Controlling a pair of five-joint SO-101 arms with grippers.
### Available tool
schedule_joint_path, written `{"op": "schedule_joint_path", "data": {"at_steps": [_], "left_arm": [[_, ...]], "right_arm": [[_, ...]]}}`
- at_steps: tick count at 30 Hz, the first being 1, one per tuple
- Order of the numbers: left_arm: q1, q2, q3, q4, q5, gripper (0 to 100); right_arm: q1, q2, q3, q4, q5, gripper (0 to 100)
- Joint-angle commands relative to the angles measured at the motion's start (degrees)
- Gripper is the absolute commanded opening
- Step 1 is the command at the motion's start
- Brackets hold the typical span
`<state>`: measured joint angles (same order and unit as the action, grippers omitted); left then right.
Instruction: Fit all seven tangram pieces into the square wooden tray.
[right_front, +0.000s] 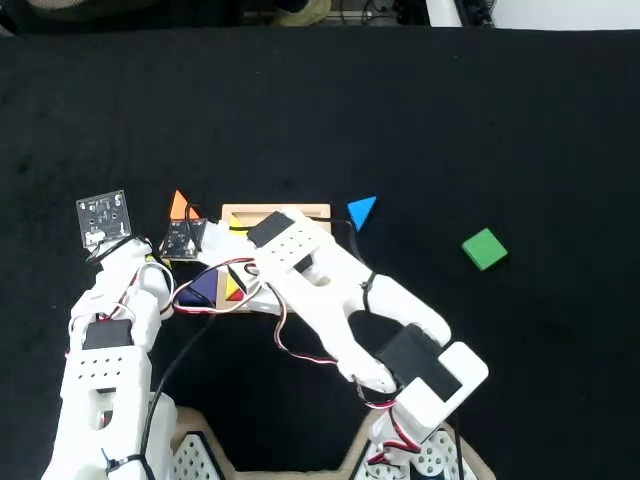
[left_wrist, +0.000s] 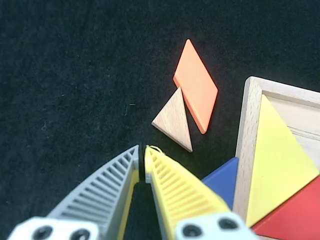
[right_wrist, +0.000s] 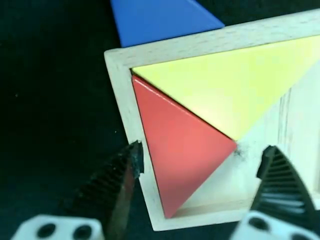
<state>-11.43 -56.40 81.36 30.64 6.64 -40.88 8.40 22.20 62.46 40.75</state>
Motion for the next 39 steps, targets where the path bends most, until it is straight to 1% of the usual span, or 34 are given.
{"op": "schedule_joint_path", "data": {"at_steps": [1, 3, 7, 10, 13, 15, 19, 21, 24, 26, 29, 31, 34, 37, 39], "left_arm": [[-0.1, -1.0, -0.3, -1.0, -0.6, 3], [-0.1, -1.0, -0.3, -0.9, -0.6, 3], [-0.1, -1.0, -0.3, -0.9, -0.6, 3], [-0.1, -1.0, -0.3, -1.0, -0.6, 3], [-0.1, -1.0, -0.3, -1.0, -0.6, 3], [-0.1, -1.0, -0.3, -0.9, -0.6, 3], [-0.1, -1.0, -0.3, -0.9, -0.6, 3], [-0.1, -1.0, -0.3, -1.0, -0.6, 3], [-0.1, -1.0, -0.3, -1.0, -0.6, 3], [-0.1, -1.0, -0.3, -1.0, -0.6, 3], [-0.1, -1.0, -0.3, -1.0, -0.6, 3], [-0.1, -1.0, -0.3, -1.1, -0.6, 3], [0.0, -1.0, -0.3, -1.1, -0.6, 3], [0.3, -1.0, -0.2, -1.1, -0.6, 3], [0.1, -1.0, -0.2, -1.1, -0.4, 3]], "right_arm": [[1.6, -4.4, -3.6, 2.0, 2.3, 29.2], [4.3, -6.2, -5.1, 2.5, 3.1, 22.5], [12.0, -8.1, -8.5, 0.9, 3.0, 0.8], [14.6, -6.5, -6.2, -3.1, 3.0, 4.2], [14.4, -2.2, -3.6, -7.6, 3.1, 2.1], [14.4, 1.2, -3.6, -8.8, 3.1, 1.1], [13.5, 5.9, -4.3, -8.8, 3.1, 1.1], [11.8, 6.4, -4.0, -8.6, 3.0, 1.1], [11.0, 5.5, -5.9, -5.7, 3.1, 1.1], [12.3, 3.6, -8.0, -4.3, 3.0, 1.1], [17.4, -0.6, -9.5, -3.5, 2.6, 1.1], [21.1, -3.7, -9.7, -4.0, 0.0, 1.1], [24.7, -7.1, -9.2, -6.2, -5.7, 1.1], [26.1, -7.8, -6.3, -11.6, -12.0, 1.1], [26.9, -8.0, -3.2, -15.2, -14.5, 1.1]]}}
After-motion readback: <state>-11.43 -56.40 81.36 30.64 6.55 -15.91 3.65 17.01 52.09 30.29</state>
